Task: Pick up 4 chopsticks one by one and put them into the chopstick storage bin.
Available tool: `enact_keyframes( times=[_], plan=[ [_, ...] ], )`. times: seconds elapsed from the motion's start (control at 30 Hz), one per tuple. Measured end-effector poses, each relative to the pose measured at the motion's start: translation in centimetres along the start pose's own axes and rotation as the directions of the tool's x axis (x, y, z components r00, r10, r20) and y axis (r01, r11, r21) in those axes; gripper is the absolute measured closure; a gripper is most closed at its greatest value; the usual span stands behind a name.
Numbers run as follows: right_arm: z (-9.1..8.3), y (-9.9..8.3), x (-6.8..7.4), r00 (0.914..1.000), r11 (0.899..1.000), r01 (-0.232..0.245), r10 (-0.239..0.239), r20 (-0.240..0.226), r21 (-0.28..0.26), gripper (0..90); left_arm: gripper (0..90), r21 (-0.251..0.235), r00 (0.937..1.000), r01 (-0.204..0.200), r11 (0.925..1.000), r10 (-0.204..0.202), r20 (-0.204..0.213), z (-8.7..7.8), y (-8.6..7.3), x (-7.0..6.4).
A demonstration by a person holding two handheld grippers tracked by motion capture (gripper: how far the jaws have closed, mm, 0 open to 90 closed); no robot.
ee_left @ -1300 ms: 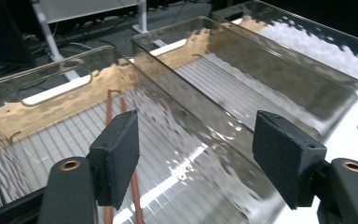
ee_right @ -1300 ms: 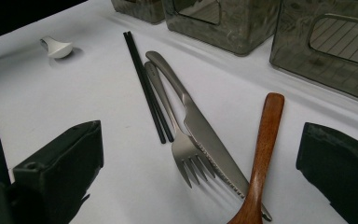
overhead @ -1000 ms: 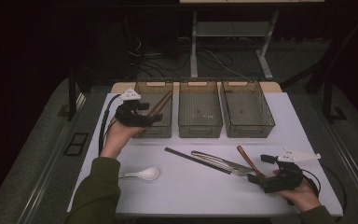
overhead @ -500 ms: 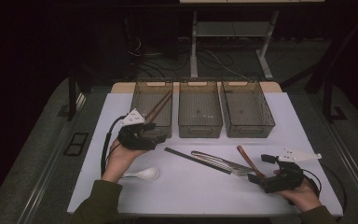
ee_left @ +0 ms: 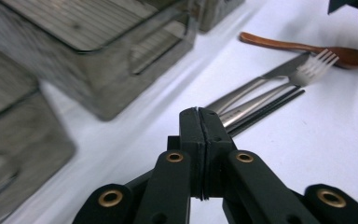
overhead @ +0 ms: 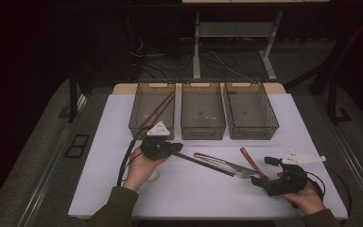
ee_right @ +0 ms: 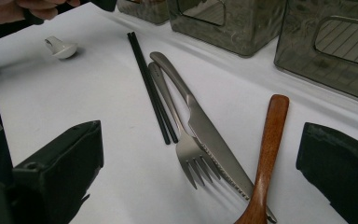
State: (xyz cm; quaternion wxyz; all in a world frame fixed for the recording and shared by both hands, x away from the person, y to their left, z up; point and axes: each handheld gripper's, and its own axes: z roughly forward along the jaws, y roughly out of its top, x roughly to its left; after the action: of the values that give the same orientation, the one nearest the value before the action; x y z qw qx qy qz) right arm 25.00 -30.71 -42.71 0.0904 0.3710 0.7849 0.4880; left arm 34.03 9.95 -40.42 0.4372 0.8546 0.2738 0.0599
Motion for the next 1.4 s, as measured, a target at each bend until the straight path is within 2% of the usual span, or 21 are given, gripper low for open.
enact_keyframes(
  times=[0.2, 0.47, 0.53, 0.67, 0.7, 0.73, 0.8, 0.87, 0.9, 0.93, 0.97, 1.13, 1.23, 1.27, 1.3, 1.37, 1.4],
  plan=[
    [0.1, 0.0, 0.0, 1.0000, 1.000, 0.000, 0.000, 0.001, 0.002, 0.7, 88.8, 0.047, 0.9987, -0.024, 0.9986, 0.021, 0.047, 2.4, 0.4, -1.0],
    [0.1, 0.0, 0.0, 1.0000, 1.000, 0.000, 0.000, 0.002, 0.003, 0.7, 88.8, 0.100, 0.9974, -0.057, 0.9934, 0.052, 0.051, 5.2, 0.8, -2.2],
    [0.1, 0.0, 0.0, 1.0000, 1.000, 0.001, -0.001, 0.001, 0.003, 0.7, 88.8, 0.120, 0.9967, -0.072, 0.9901, 0.067, 0.047, 5.8, 0.8, -2.3],
    [0.0, 0.0, 0.0, 1.0000, 1.000, 0.001, -0.001, 0.001, 0.002, 0.7, 88.8, 0.138, 0.9968, -0.074, 0.9877, 0.069, 0.039, 6.7, 0.9, -2.8],
    [0.0, 0.0, 0.1, 1.0000, 1.000, 0.002, -0.002, 0.000, 0.001, 0.7, 88.8, 0.143, 0.9958, -0.087, 0.9859, 0.082, 0.042, 6.8, 0.9, -2.8],
    [0.0, 0.0, 0.1, 1.0000, 1.000, 0.005, -0.005, 0.000, 0.001, 0.7, 88.9, 0.144, 0.9963, -0.081, 0.9863, 0.076, 0.038, 7.0, 0.9, -2.9],
    [0.0, 0.0, 0.0, 1.0000, 1.000, 0.005, -0.005, -0.001, 0.000, 0.7, 88.8, 0.153, 0.9944, -0.105, 0.9826, 0.102, 0.030, 7.3, 0.9, -3.0],
    [0.0, 0.0, 0.0, 1.0000, 1.000, 0.002, -0.002, 0.001, -0.005, 0.7, 88.9, 0.154, 0.9957, -0.093, 0.9837, 0.090, 0.024, 7.6, 0.8, -3.2],
    [-0.1, 0.0, 0.0, 1.0000, 1.000, 0.003, -0.003, 0.000, -0.005, 0.7, 88.9, 0.160, 0.9928, -0.120, 0.9799, 0.117, 0.022, 7.7, 0.9, -3.1],
    [-0.1, 0.0, 0.0, 1.0000, 1.000, 0.005, -0.005, 0.000, -0.005, 0.7, 88.8, 0.159, 0.9950, -0.100, 0.9822, 0.100, 0.012, 7.8, 0.8, -3.3],
    [-0.1, 0.0, 0.0, 1.0000, 1.000, 0.005, -0.005, 0.000, -0.005, 0.7, 88.8, 0.169, 0.9934, -0.115, 0.9790, 0.114, 0.011, 7.8, 0.8, -3.3],
    [-0.1, 0.0, 0.0, 1.0000, 1.000, 0.004, -0.004, 0.000, -0.005, 0.7, 88.9, 0.157, 0.9927, -0.120, 0.9802, 0.120, 0.007, 7.9, 0.8, -3.3],
    [-0.1, 0.0, 0.0, 1.0000, 1.000, 0.004, -0.004, -0.001, -0.005, 0.7, 89.0, 0.162, 0.9928, -0.119, 0.9795, 0.117, 0.024, 7.9, 0.8, -3.2],
    [-0.1, 0.0, 0.1, 1.0000, 1.000, 0.005, -0.005, 0.000, -0.005, 0.7, 89.0, 0.164, 0.9907, -0.136, 0.9771, 0.133, 0.031, 7.9, 0.8, -3.1],
    [-0.1, 0.0, 0.1, 1.0000, 1.000, 0.004, -0.004, -0.001, -0.006, 0.7, 89.0, 0.168, 0.9931, -0.116, 0.9790, 0.112, 0.035, 7.9, 0.7, -3.3],
    [-0.1, 0.0, 0.1, 1.0000, 1.000, 0.003, -0.003, 0.000, -0.006, 0.8, 89.0, 0.164, 0.9934, -0.113, 0.9799, 0.109, 0.037, 8.1, 0.6, -3.6],
    [-0.1, 0.0, 0.1, 1.0000, 1.000, 0.002, -0.002, 0.000, -0.005, 0.7, 89.0, 0.171, 0.9913, -0.130, 0.9766, 0.124, 0.044, 8.1, 0.6, -3.6]
  ],
)
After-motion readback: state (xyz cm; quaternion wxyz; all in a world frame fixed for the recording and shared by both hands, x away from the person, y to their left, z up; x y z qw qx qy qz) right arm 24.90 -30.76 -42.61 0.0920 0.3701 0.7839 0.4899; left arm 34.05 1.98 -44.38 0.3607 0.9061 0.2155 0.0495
